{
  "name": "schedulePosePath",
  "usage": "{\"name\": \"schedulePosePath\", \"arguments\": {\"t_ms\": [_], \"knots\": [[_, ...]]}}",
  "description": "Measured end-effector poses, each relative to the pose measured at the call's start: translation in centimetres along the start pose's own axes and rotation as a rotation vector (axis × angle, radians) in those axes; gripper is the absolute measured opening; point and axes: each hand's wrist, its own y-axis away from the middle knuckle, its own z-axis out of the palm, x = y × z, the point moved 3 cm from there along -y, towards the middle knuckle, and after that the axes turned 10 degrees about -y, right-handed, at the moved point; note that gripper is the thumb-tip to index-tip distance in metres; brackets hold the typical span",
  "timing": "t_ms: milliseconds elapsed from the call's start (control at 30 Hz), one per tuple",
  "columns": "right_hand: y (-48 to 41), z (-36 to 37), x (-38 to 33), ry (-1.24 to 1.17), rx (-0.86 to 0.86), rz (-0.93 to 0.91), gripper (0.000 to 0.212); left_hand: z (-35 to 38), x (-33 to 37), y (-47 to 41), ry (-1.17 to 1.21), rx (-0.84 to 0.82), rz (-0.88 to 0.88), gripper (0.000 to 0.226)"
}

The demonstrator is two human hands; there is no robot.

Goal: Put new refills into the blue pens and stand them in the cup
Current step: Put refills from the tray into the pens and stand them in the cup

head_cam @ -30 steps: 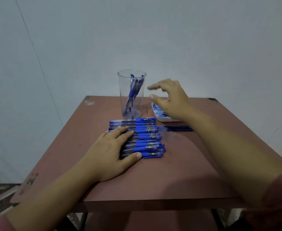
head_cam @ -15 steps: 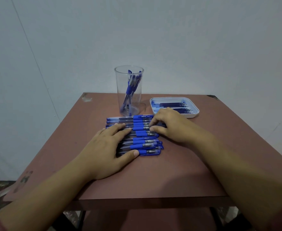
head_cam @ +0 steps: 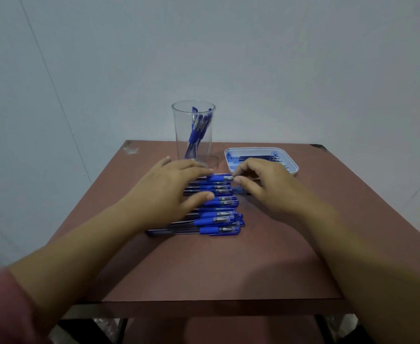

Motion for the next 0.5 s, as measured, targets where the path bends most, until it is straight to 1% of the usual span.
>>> {"name": "schedulePosePath", "arguments": {"t_ms": [67, 133, 233, 300, 400, 500], "knots": [[0.1, -0.2, 0.0, -0.029, 0.009, -0.002, 0.007, -0.3, 0.1, -1.4, 0.061, 0.026, 0.034, 0.046], [0.1, -0.4, 0.0, -0.046, 0.028, -0.028, 0.01, 0.1, 0.2, -2.1, 0.153, 0.061, 0.027, 0.036], [0.0, -0.2, 0.2, -0.073, 0.064, -0.066, 0.017, 1.3, -0.1, -2.4, 0.283, 0.125, 0.017, 0.03], [-0.2, 0.1, 0.4, -0.119, 0.077, -0.064, 0.014, 1.9, -0.3, -2.4, 0.346, 0.156, 0.016, 0.027], [-0.5, 0.7, 0.6, -0.171, 0.089, -0.071, 0.012, 2.7, -0.4, -2.2, 0.366, 0.177, 0.011, 0.024], [-0.9, 1.0, 0.8, -0.183, 0.13, -0.076, 0.019, 3.1, -0.4, -2.1, 0.382, 0.174, 0.006, 0.026]]}}
